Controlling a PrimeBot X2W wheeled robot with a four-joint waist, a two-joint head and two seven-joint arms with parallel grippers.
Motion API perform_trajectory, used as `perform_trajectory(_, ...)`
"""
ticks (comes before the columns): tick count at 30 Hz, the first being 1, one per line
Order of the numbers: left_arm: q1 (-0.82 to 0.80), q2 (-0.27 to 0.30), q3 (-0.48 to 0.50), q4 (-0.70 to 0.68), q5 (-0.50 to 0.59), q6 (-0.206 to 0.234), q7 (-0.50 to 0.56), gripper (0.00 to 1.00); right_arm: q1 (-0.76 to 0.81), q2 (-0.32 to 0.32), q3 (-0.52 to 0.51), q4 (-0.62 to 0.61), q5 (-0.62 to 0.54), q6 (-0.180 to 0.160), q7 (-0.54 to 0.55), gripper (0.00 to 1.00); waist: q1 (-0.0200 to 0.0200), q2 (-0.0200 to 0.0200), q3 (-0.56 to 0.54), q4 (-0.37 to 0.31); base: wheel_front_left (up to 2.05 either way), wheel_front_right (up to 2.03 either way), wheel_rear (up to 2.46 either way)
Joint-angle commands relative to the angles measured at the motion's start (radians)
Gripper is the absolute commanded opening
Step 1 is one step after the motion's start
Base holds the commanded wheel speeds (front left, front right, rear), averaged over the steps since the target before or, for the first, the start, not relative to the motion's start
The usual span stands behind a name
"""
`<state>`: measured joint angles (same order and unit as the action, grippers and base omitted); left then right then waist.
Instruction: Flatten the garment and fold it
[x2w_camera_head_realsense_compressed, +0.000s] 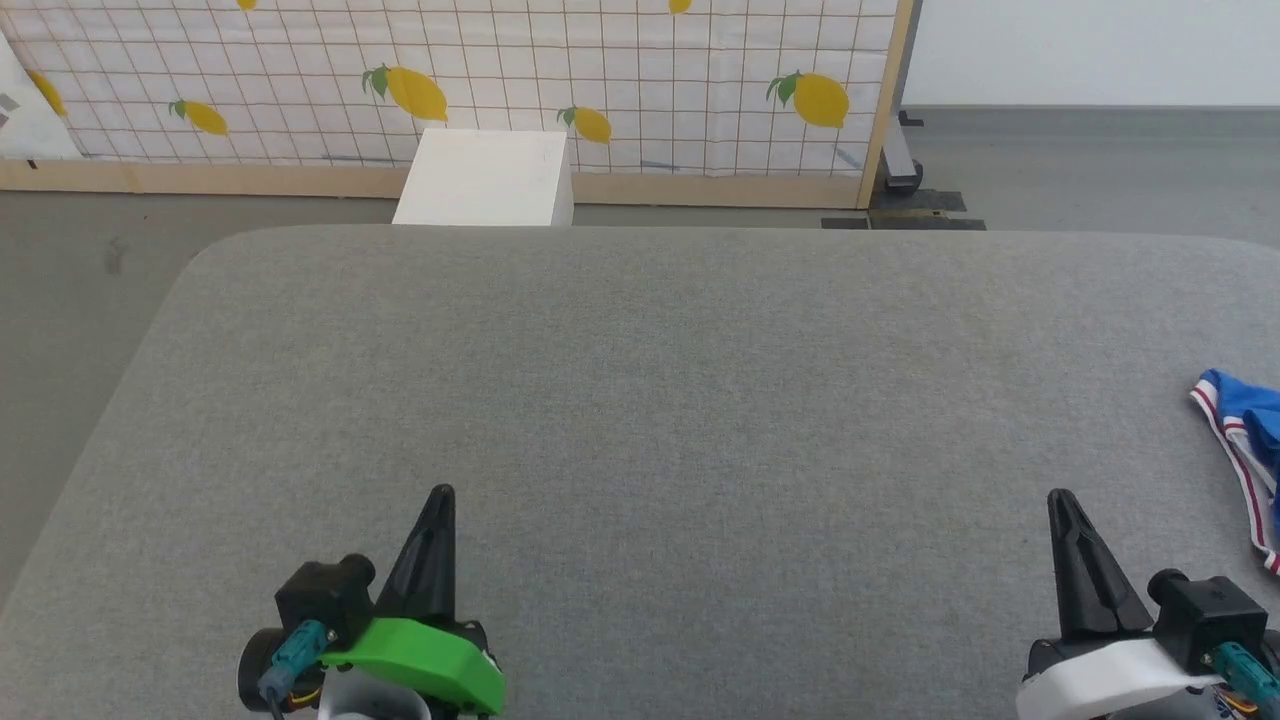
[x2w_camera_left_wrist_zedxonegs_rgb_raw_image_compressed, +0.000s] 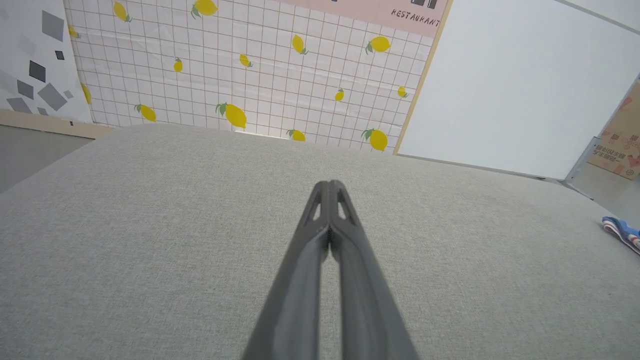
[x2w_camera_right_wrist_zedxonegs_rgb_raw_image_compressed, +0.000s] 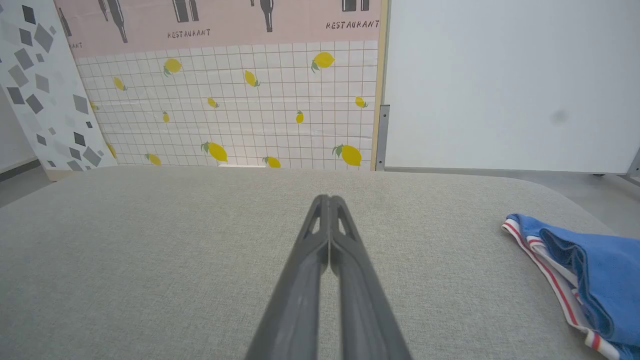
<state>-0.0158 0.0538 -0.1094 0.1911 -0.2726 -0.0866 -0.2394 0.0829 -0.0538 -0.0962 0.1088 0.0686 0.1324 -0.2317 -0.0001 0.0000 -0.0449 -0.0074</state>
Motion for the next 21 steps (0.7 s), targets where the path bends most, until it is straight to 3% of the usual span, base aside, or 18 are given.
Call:
perform_trajectory(1, 0.001, 0.000, 0.005, -0.007, 0.013, 0.007, 0.004, 0.00, -0.007, 0.000, 0.004, -0.007, -0.005, 0.000, 0.006, 0.00, 0.0001, 0.0000, 0.001, 0.000, 0.00, 0.00, 0.00)
perform_trajectory(21, 0.004, -0.001, 0.023, -0.039, 0.058, 0.021, 0.044, 0.00, -0.020, 0.001, 0.020, -0.024, -0.016, 0.000, 0.045, 0.00, 0.0001, 0.0000, 0.008, 0.001, 0.00, 0.00, 0.00)
